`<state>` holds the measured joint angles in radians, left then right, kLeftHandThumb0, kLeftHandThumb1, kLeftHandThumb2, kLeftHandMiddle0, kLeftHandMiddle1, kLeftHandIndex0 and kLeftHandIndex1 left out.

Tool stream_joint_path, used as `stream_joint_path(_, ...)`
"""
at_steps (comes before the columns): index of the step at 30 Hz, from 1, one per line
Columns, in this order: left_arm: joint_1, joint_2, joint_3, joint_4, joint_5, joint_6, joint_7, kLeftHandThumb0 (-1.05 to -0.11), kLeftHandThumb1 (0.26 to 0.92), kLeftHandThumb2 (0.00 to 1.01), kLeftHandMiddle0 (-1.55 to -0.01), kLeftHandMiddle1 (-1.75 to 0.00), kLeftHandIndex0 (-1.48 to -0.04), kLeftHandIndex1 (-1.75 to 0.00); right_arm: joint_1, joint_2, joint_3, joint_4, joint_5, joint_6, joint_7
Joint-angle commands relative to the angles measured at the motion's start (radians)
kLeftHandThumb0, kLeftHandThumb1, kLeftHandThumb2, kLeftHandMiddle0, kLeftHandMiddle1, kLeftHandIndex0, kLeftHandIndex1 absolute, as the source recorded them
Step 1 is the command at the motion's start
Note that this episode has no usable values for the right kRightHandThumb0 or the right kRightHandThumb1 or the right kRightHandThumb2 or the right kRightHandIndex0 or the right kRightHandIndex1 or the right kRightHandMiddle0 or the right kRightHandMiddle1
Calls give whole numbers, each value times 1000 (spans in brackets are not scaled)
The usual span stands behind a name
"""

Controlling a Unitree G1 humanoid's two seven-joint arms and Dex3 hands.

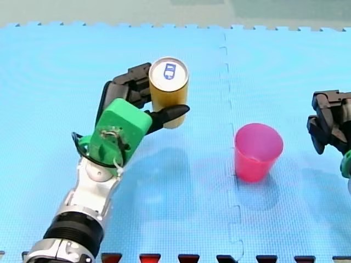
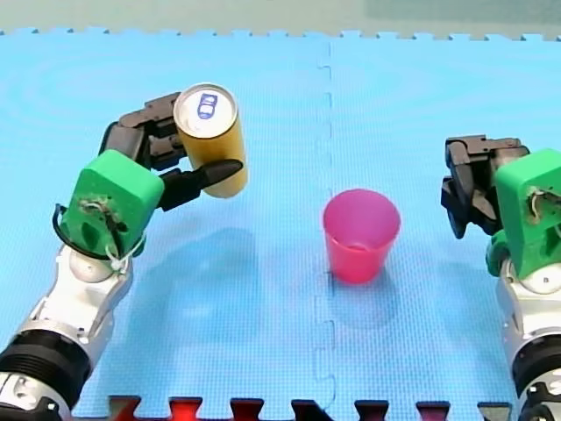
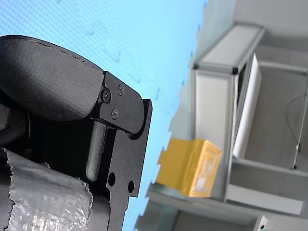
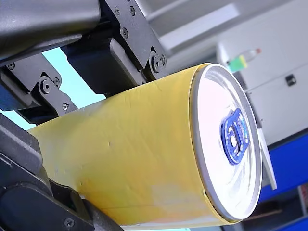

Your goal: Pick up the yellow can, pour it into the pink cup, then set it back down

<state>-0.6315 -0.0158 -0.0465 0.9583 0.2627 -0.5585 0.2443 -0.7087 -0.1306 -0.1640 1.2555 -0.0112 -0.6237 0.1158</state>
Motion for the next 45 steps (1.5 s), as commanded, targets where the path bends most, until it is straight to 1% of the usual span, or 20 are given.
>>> stream_joint_path(1,-27,18,-44,-36,75,20,83,-364,753,1,-1391,-7,-1234,0,-5,0,0,3,2,1,-1)
stream_joint_path(3,-36,33,-83,-58,154,56,151,-367,753,1,-1373,-2,-1233,-1,-6,0,1,3,0,2,-3)
stream_joint_path(5,-40,38,-110,-94,211,105,190,-370,753,1,-1359,0,-1237,-3,-6,1,4,2,-3,3,-6)
stream_joint_path(8,-32,36,-137,-161,257,167,207,-378,753,0,-1353,0,-1237,-2,-6,3,6,2,-6,3,-11)
stream_joint_path(10,-24,38,-152,-195,273,187,206,-389,753,0,-1351,0,-1236,-1,-6,5,8,2,-7,4,-13)
stream_joint_path(13,-27,53,-184,-206,306,172,224,-417,755,1,-1378,-13,-1237,-1,-6,8,8,3,-6,5,-15)
stream_joint_path(15,-46,63,-213,-179,341,153,265,-451,761,3,-1420,-32,-1240,-2,-6,9,9,4,-6,5,-16)
stream_joint_path(18,-72,65,-246,-140,377,143,311,-479,769,5,-1488,-66,-1253,-7,-5,11,11,4,-7,6,-18)
stream_joint_path(19,-79,66,-256,-131,385,142,321,-484,775,4,-1412,-347,-1266,-3,-5,11,11,5,-7,6,-18)
stream_joint_path(21,-96,65,-278,-118,409,158,343,-482,781,2,-1121,-1092,-1274,-2,-4,11,14,6,-10,5,-22)
stream_joint_path(22,-104,63,-286,-116,418,171,350,-478,784,1,-1002,-1412,-1277,-1,-4,10,17,6,-16,5,-30)
stream_joint_path(24,-114,59,-297,-118,426,193,358,-474,787,1,-931,-1599,-1279,-1,-3,7,25,7,-27,4,-45)
stream_joint_path(25,-118,57,-302,-119,429,200,361,-474,787,1,-920,-1626,-1279,-1,-3,6,28,7,-32,4,-52)
stream_joint_path(30,-159,54,-346,-91,466,223,393,-471,794,2,-889,-1703,-1277,0,-6,2,46,9,-60,13,-89)
stream_joint_path(33,-178,48,-370,-69,485,215,433,-458,798,3,-876,-1726,-1276,-2,-7,4,48,8,-63,19,-97)
stream_joint_path(35,-185,47,-387,-59,500,212,459,-452,800,3,-864,-1717,-1280,-4,-7,6,45,8,-59,19,-93)
stream_joint_path(36,-188,48,-397,-57,509,215,469,-444,801,2,-889,-1566,-1283,-4,-7,7,43,9,-56,18,-89)
stream_joint_path(41,-195,66,-463,-85,597,283,497,-437,806,1,-977,-1267,-1289,-2,-6,6,42,12,-52,0,-73)
stream_joint_path(43,-198,73,-487,-91,630,314,515,-418,806,0,-1000,-1187,-1293,-3,-5,7,41,14,-51,-9,-70)
stream_joint_path(45,-203,73,-504,-82,652,338,534,-395,806,0,-1007,-1159,-1305,-8,-5,8,41,16,-52,-15,-71)
